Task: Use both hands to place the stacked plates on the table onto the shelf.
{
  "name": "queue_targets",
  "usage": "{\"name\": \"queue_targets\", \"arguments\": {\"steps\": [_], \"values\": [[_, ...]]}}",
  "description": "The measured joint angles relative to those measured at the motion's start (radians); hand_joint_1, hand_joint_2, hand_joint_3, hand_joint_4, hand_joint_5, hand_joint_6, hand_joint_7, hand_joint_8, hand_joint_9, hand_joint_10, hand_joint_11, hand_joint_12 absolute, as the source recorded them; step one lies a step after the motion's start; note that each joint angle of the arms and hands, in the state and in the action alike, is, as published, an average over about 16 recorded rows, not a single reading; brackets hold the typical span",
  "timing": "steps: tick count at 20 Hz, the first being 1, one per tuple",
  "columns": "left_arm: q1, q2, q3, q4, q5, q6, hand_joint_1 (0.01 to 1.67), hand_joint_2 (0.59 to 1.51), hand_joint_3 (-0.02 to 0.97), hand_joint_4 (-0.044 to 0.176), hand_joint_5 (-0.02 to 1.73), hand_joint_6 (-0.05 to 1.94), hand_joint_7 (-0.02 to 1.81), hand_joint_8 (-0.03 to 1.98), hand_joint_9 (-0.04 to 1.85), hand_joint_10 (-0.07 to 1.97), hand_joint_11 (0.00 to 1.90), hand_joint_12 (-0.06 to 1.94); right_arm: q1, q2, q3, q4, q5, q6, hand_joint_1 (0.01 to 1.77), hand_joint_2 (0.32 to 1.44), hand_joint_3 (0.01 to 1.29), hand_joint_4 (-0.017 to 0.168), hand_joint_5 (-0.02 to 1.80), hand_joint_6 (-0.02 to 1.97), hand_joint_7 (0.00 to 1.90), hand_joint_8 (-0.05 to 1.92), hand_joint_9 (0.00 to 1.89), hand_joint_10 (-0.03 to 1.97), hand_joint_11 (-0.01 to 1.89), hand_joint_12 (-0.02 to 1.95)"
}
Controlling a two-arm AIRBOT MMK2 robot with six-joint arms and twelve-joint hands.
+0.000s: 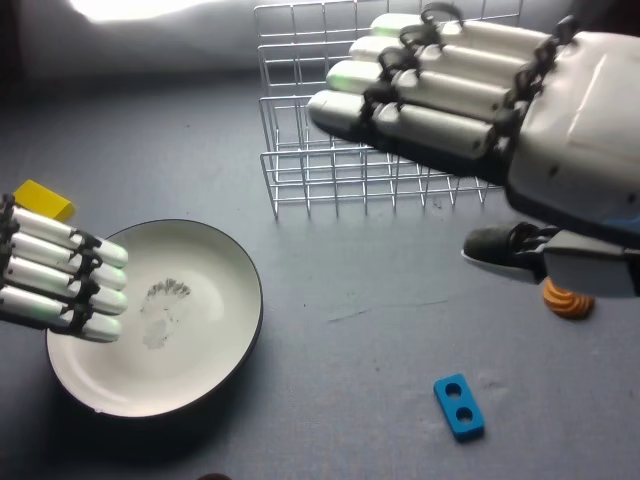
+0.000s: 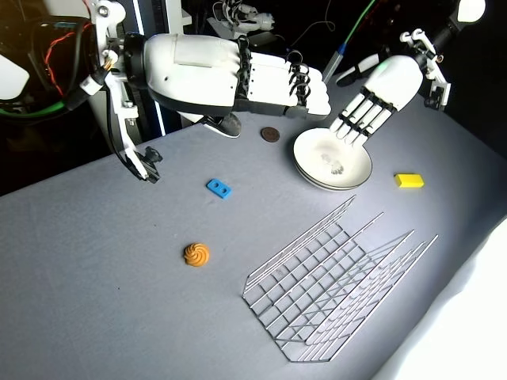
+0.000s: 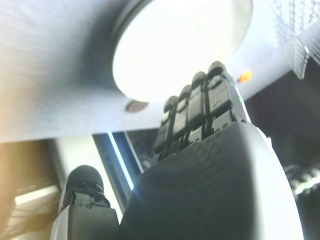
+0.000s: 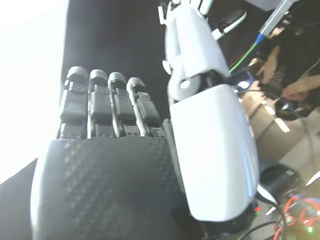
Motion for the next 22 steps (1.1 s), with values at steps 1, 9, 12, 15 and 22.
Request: {"name": "queue_targets", "arguments": {"steps": [1, 9, 12, 15, 22], "values": [[0.016, -0.005, 0.004, -0.006, 0.002, 0.004, 0.02, 1.052, 0.019, -0.006, 0.02, 0.01, 0.02, -0.01, 0.02, 0.01, 0.01, -0.01, -0.003, -0.007, 0.001, 0.001, -0.002, -0.013, 1.30, 1.04, 0.02, 0.001, 0.02, 0.02, 0.01, 0.01, 0.02, 0.00, 0.02, -0.02], [0.103, -0.036, 0.029, -0.033, 0.032, 0.031, 0.02, 1.032, 0.018, -0.001, 0.02, 0.01, 0.02, -0.01, 0.02, 0.01, 0.01, -0.01, -0.034, -0.076, 0.020, -0.005, -0.025, -0.114, 1.30, 1.03, 0.02, 0.002, 0.02, 0.02, 0.01, 0.01, 0.01, 0.00, 0.02, 0.00], [0.120, -0.043, 0.034, -0.036, 0.045, 0.037, 0.02, 1.027, 0.018, 0.001, 0.02, 0.00, 0.02, -0.01, 0.02, 0.01, 0.01, -0.01, -0.047, -0.100, 0.028, -0.015, -0.032, -0.135, 1.30, 1.03, 0.02, 0.002, 0.02, 0.02, 0.01, 0.01, 0.01, 0.00, 0.02, 0.00], [0.136, -0.052, 0.041, -0.041, 0.058, 0.040, 0.02, 1.027, 0.019, 0.004, 0.02, 0.00, 0.01, -0.01, 0.02, 0.00, 0.01, -0.02, -0.058, -0.121, 0.034, -0.030, -0.035, -0.149, 1.30, 1.03, 0.02, 0.003, 0.02, 0.02, 0.01, 0.01, 0.01, 0.00, 0.02, 0.01], [0.159, -0.064, 0.053, -0.055, 0.084, 0.041, 0.02, 1.025, 0.018, 0.005, 0.01, -0.01, 0.00, -0.01, 0.01, 0.00, 0.01, -0.02, -0.071, -0.168, 0.045, -0.065, -0.047, -0.198, 1.30, 1.05, 0.02, 0.003, 0.02, 0.02, 0.01, 0.01, 0.02, 0.00, 0.02, 0.02]]}}
